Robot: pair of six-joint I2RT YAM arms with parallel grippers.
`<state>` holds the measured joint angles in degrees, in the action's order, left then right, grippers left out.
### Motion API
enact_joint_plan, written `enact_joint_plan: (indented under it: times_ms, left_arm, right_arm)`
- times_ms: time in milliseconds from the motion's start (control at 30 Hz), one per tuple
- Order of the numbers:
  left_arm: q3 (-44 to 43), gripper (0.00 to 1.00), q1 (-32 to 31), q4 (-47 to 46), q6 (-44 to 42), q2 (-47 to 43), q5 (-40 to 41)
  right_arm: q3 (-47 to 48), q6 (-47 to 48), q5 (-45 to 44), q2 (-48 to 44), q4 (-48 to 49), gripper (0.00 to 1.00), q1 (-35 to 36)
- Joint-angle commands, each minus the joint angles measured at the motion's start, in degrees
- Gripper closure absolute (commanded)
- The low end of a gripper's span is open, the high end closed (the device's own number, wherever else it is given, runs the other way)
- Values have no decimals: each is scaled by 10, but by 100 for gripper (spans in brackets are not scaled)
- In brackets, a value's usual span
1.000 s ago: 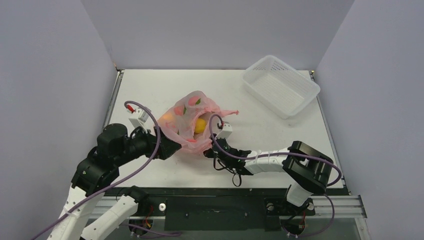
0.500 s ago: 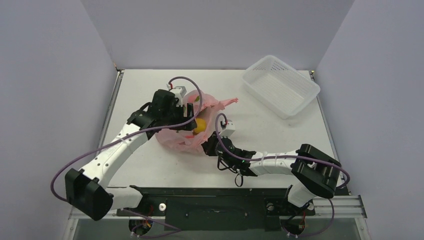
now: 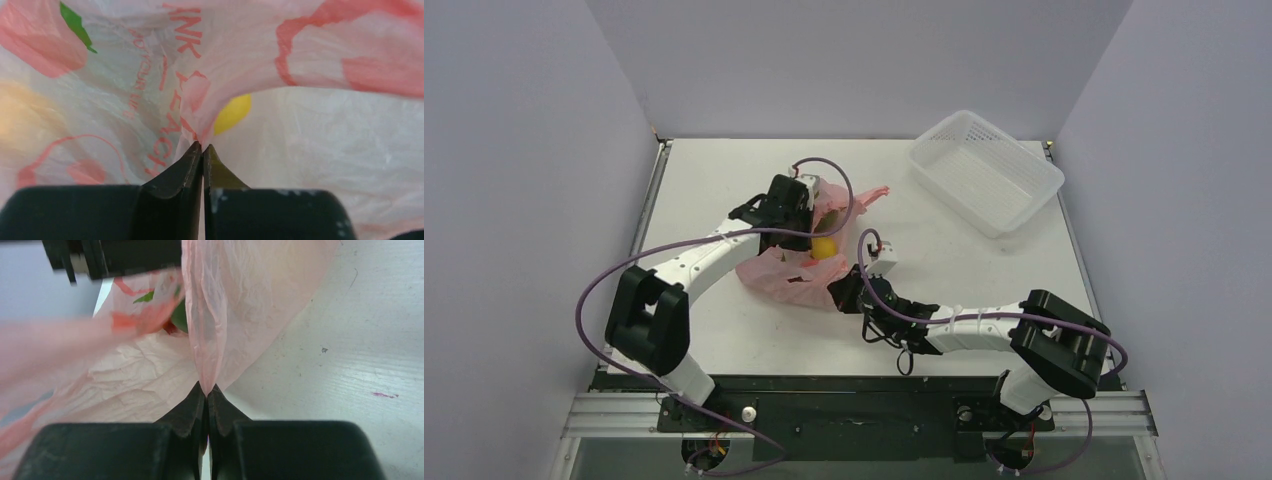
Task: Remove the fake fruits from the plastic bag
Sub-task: Adjust the plastic bag at the center of the board.
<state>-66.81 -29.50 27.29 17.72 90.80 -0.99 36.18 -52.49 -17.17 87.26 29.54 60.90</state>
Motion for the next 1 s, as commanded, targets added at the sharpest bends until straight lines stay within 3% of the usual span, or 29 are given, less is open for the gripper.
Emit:
enact_joint_plan:
  times_ms: [0, 167, 333, 533, 800, 867, 933, 967]
  left_arm:
    - [-121, 100, 17, 18, -56, 29, 77]
    - [-217, 100, 45, 64, -94, 25, 83]
    - [-279, 100, 96, 93, -94, 12, 4]
    - [-259, 100, 109, 118, -75, -11, -104]
    - [-131, 100, 139, 93, 5, -169, -119]
    - [-114, 100, 141, 100, 11, -213, -127]
    - [-101, 100, 142, 115, 16, -264, -133]
    - [-98, 100, 142, 131, 19, -274, -132]
  right_arm:
    - [-14, 10, -14, -27, 25, 100, 4]
    - [-38, 16, -40, -43, 5, 100, 7]
    - [-73, 28, -72, -65, -13, 100, 7]
    - [-77, 46, -80, -75, -22, 100, 7]
    - [-60, 66, -51, -77, -23, 100, 7]
    - [-52, 80, -35, -84, -36, 93, 6]
    - [-43, 96, -26, -97, -51, 75, 6]
    - [-42, 102, -26, -109, -60, 70, 6]
